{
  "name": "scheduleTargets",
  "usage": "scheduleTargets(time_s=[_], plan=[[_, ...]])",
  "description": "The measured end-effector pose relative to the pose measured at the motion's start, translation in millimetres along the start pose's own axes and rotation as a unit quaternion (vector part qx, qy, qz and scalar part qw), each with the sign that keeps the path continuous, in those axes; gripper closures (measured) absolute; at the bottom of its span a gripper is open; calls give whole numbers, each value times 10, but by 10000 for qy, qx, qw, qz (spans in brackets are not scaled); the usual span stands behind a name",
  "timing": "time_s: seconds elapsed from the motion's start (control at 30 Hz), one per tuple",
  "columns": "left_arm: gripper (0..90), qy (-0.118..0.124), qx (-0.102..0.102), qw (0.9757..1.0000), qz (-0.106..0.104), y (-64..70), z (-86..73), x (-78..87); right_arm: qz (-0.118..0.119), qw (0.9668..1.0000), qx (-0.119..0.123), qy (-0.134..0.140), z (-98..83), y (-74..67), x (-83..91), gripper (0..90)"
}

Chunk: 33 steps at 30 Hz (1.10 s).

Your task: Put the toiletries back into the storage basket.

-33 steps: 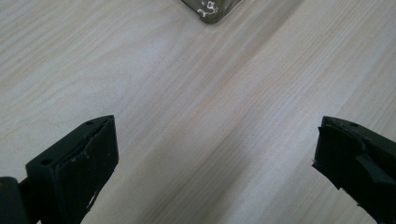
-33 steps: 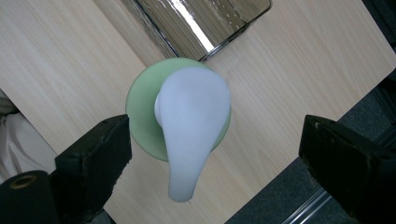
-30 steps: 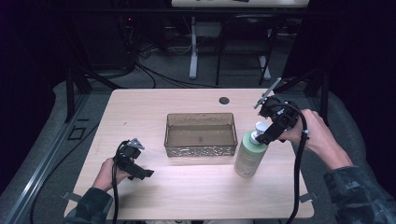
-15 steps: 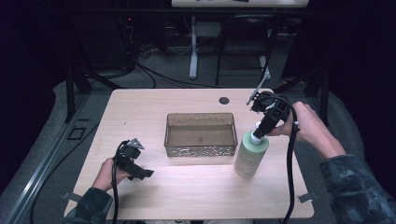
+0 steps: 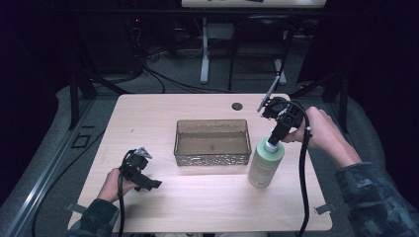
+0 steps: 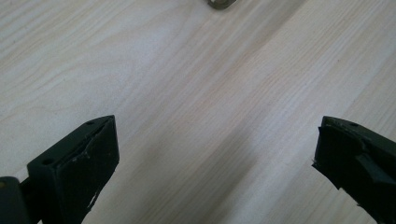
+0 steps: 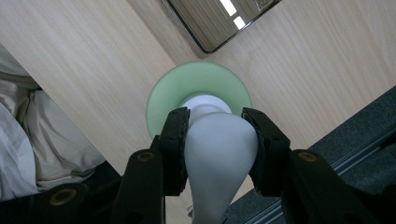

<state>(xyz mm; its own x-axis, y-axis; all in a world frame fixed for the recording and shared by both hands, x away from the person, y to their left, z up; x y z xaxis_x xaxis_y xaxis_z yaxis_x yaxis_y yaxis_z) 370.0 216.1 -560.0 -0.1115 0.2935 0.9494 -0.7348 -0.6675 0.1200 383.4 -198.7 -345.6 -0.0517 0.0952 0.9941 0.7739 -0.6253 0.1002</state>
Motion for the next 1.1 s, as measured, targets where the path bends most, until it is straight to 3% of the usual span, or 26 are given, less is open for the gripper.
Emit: scheduleTargets(time_s=[0.1, 0.17, 0.53, 1.1], plan=[[16, -143, 7, 9999, 73, -17, -8, -26, -91, 10000, -20, -15, 4, 9, 0, 625], [84, -216, -12, 9997, 82, -26, -15, -46, -105, 9999, -11, -13, 4, 4, 1, 625], [48, -154, 99, 9998, 27, -55, -16, -55, -14, 10000, -41, 82, -14, 13, 1, 629], [46, -147, 76, 9998, 59, -52, -30, -40, -160, 9998, 17, 93, -55, 9, 123, 629]])
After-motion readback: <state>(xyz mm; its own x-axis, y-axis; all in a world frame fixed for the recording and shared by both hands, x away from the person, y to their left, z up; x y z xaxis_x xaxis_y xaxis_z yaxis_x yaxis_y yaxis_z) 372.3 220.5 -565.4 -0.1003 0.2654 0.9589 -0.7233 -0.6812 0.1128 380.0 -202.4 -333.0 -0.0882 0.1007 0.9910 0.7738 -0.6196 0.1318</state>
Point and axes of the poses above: each handheld gripper's, and its own axes: x roughly backward along the jaws, z roughly out of its top, y roughly to its right, the point moved 2 cm from there along -x, roughly forward along the jaws, and after that the axes turned 12 degrees about -y, right-handed, at the moved point
